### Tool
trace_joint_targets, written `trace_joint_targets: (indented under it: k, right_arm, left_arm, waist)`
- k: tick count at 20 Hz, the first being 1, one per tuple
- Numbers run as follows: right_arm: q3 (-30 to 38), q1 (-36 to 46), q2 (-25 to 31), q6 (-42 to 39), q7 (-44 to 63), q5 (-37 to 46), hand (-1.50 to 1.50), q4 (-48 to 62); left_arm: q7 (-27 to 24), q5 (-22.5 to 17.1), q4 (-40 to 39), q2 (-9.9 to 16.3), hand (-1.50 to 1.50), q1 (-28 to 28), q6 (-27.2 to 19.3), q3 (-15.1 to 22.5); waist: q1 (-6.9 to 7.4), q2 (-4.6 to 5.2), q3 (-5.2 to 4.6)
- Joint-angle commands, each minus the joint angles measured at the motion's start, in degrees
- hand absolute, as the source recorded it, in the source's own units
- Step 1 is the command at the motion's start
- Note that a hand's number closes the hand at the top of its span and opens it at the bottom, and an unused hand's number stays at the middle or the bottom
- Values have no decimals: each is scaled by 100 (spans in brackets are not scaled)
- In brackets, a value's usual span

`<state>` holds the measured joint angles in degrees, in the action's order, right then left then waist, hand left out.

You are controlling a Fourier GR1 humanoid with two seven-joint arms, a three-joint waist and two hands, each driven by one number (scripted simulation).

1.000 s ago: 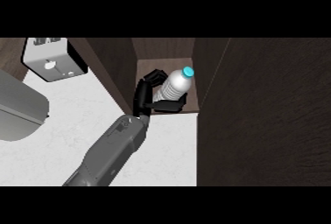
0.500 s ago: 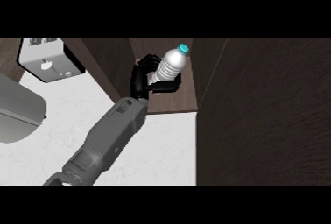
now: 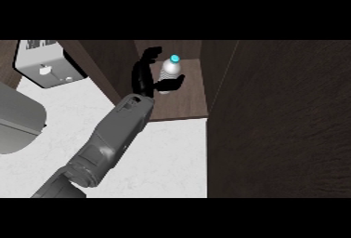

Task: Pick up the bottled water, place it into the cabinet and close the cabinet

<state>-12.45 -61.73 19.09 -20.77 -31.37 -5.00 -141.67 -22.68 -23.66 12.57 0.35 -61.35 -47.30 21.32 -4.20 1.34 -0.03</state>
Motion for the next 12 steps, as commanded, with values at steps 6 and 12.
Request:
trace_joint_targets:
  k: [6, 12]
  right_arm:
    - [159, -117, 26, -177, 78, -568, -150, -332]
    - [13, -63, 71, -257, 162, -399, -150, -413]
  left_arm:
    - [-598, -74, -70, 134, -150, -339, 424, -346]
    - [-1513, -783, 921, -32, 150, -316, 1278, -1021]
  waist:
    - [37, -3, -7]
    - [42, -10, -15]
